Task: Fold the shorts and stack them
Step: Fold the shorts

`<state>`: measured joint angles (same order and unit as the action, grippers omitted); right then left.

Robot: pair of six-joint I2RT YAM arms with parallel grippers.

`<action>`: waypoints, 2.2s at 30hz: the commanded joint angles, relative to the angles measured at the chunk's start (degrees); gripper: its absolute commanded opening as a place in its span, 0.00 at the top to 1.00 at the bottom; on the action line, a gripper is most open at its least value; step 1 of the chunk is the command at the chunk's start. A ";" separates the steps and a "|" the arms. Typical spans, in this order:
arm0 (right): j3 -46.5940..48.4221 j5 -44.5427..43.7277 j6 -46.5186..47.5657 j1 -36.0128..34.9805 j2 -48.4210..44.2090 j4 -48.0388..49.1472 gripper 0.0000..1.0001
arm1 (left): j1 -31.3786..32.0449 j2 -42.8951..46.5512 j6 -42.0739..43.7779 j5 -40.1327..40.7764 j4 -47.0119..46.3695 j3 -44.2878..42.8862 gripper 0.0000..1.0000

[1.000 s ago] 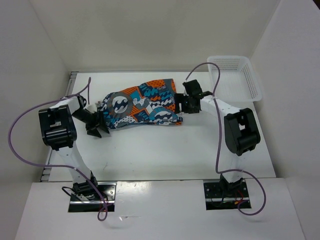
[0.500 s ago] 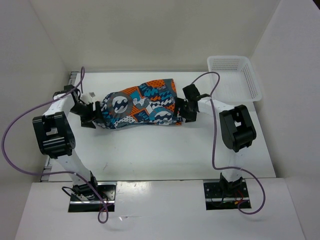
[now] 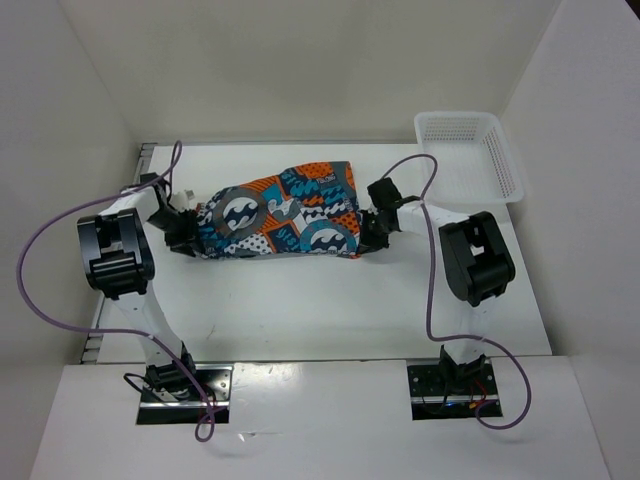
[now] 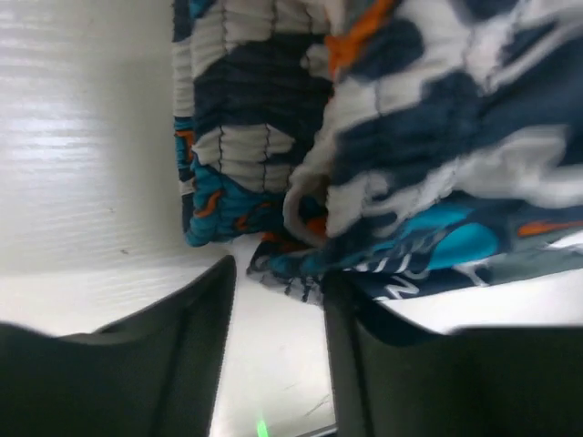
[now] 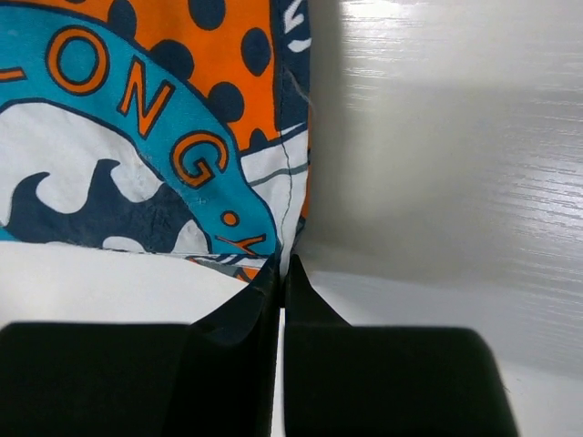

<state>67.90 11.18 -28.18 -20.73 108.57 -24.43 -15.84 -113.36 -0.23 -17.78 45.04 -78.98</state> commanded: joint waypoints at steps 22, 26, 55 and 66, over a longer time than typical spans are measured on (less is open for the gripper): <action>-2.07 -5.82 38.03 9.04 -7.41 -0.01 1.00 | 8.44 -6.60 0.23 -15.80 3.49 -20.14 0.00; -2.07 -5.21 38.56 9.04 -8.55 -0.01 1.00 | 10.21 -9.77 0.23 -9.04 -3.09 -20.69 0.00; -2.33 12.99 31.01 11.76 -13.13 -3.61 0.41 | 14.25 -9.69 0.23 -0.68 -5.75 -16.56 0.44; -6.64 -9.51 8.51 11.77 -13.74 -1.15 0.32 | 14.78 -10.83 0.23 0.55 -3.90 -18.49 0.42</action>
<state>61.73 7.75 -12.51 -9.32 97.19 -25.80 -1.39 -123.96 -0.25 -17.58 39.97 -95.70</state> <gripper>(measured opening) 0.684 0.573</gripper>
